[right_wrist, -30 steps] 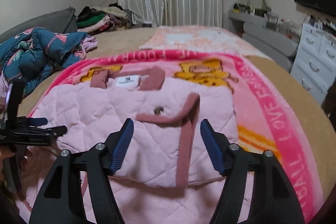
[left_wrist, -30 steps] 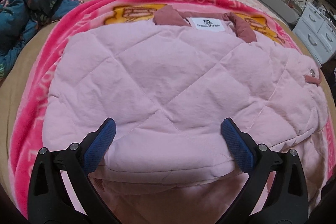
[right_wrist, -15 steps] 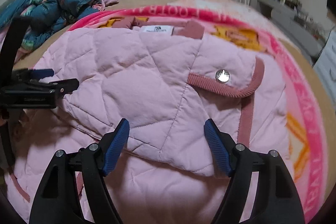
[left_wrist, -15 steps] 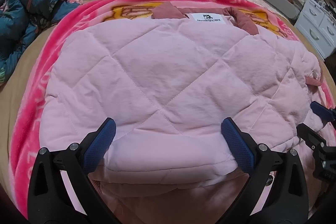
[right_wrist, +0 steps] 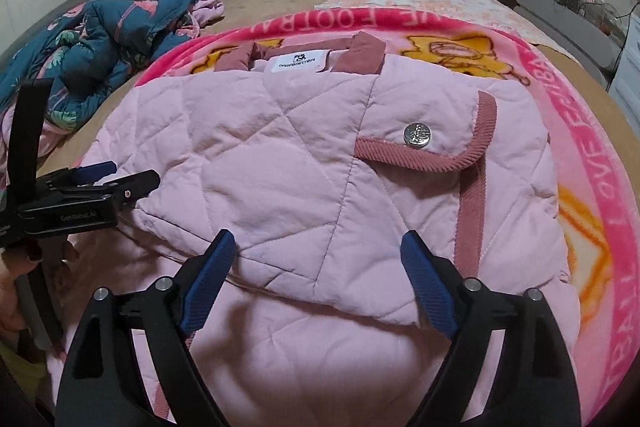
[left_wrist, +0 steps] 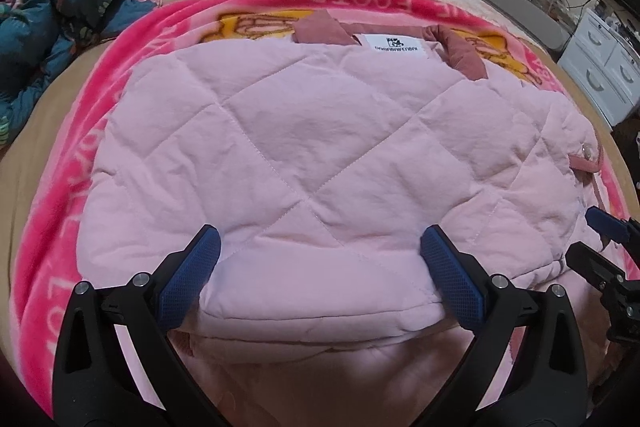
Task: Fold large clothes
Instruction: 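Open the right tool and move both open tools back toward the jacket hem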
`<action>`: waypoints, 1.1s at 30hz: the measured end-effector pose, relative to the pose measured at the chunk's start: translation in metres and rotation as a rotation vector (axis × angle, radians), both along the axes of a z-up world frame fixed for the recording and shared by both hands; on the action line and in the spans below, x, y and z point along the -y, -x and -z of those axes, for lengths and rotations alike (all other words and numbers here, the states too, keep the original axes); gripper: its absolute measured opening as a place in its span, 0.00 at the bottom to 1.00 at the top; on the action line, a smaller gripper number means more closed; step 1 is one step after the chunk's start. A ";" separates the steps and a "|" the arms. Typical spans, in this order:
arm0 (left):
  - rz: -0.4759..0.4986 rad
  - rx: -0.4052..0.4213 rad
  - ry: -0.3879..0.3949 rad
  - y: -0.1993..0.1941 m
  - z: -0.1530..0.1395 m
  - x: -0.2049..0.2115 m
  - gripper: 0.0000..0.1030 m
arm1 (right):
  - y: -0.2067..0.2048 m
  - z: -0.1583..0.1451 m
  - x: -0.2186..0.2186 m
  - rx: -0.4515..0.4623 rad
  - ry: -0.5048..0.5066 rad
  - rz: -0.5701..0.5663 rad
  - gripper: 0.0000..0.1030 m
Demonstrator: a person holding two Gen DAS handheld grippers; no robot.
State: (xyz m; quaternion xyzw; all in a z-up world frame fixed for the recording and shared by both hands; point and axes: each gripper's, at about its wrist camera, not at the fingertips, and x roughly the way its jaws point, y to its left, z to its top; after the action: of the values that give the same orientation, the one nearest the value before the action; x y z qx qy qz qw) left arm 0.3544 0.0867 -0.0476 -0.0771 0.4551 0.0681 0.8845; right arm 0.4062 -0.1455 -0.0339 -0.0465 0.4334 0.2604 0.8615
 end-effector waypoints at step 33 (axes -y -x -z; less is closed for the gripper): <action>-0.024 0.063 0.020 0.031 -0.059 0.028 0.91 | 0.010 -0.063 0.040 0.107 -0.100 0.069 0.92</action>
State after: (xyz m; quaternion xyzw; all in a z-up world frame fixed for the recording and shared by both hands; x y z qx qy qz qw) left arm 0.3231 0.0588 0.0113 -0.0934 0.4266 0.0716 0.8968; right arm 0.3957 -0.1851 0.0288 -0.0021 0.3746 0.2488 0.8932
